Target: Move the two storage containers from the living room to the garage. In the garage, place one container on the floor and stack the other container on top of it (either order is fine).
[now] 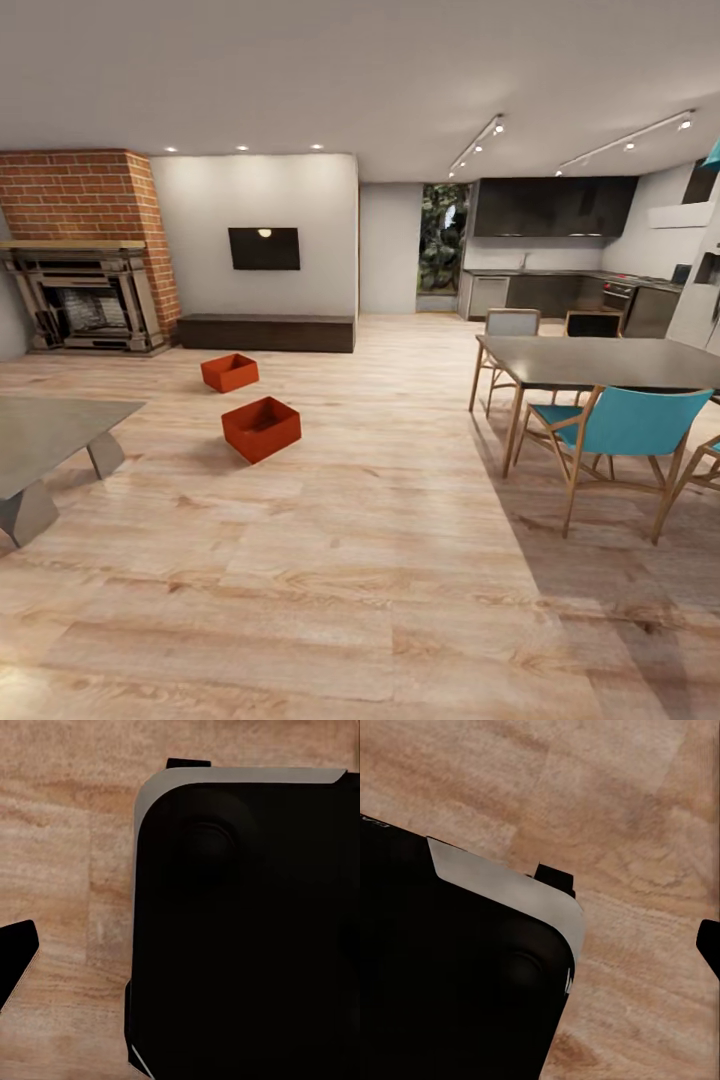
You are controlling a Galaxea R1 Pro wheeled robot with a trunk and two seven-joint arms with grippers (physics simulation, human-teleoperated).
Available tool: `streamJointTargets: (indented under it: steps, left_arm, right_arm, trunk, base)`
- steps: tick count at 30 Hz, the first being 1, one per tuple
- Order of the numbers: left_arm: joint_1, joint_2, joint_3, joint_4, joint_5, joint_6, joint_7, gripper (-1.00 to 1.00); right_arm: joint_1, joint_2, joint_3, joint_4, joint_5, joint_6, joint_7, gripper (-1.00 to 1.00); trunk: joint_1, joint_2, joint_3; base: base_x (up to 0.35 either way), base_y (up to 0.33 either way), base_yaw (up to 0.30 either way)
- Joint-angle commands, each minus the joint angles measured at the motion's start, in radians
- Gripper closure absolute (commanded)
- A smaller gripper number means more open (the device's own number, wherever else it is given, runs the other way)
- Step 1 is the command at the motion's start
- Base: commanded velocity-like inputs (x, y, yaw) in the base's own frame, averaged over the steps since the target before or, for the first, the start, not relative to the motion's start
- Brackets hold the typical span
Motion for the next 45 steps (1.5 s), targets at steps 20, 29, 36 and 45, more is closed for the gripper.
streamJointTargets:
  steps: [20,29,36,45]
  left_arm:
    - [0.000,0.001,0.000,-0.001,0.007,-0.002,0.001,-1.00]
    - [0.000,0.001,0.000,-0.001,0.007,-0.002,0.001,-1.00]
    - [0.000,0.001,0.000,-0.001,0.007,-0.002,0.001,-1.00]
    - [0.000,0.001,0.000,-0.001,0.007,-0.002,0.001,-1.00]
  right_arm:
    - [-0.001,0.000,0.006,0.003,-0.011,-0.005,0.007,-1.00]
    - [-0.001,0.000,0.006,0.003,-0.011,-0.005,0.007,-1.00]
    - [-0.001,0.000,0.005,0.003,-0.011,-0.005,0.007,-1.00]
    - [-0.001,0.001,0.006,0.003,-0.011,-0.005,0.007,-1.00]
  trunk:
    - [0.001,0.000,-0.001]
    - [0.001,0.000,-0.001]
    - [0.001,0.000,-0.001]
    - [0.001,0.000,-0.001]
  base:
    - [0.324,0.000,0.000]
    - [0.324,0.000,0.000]
    - [0.324,0.000,0.000]
    - [0.324,0.000,0.000]
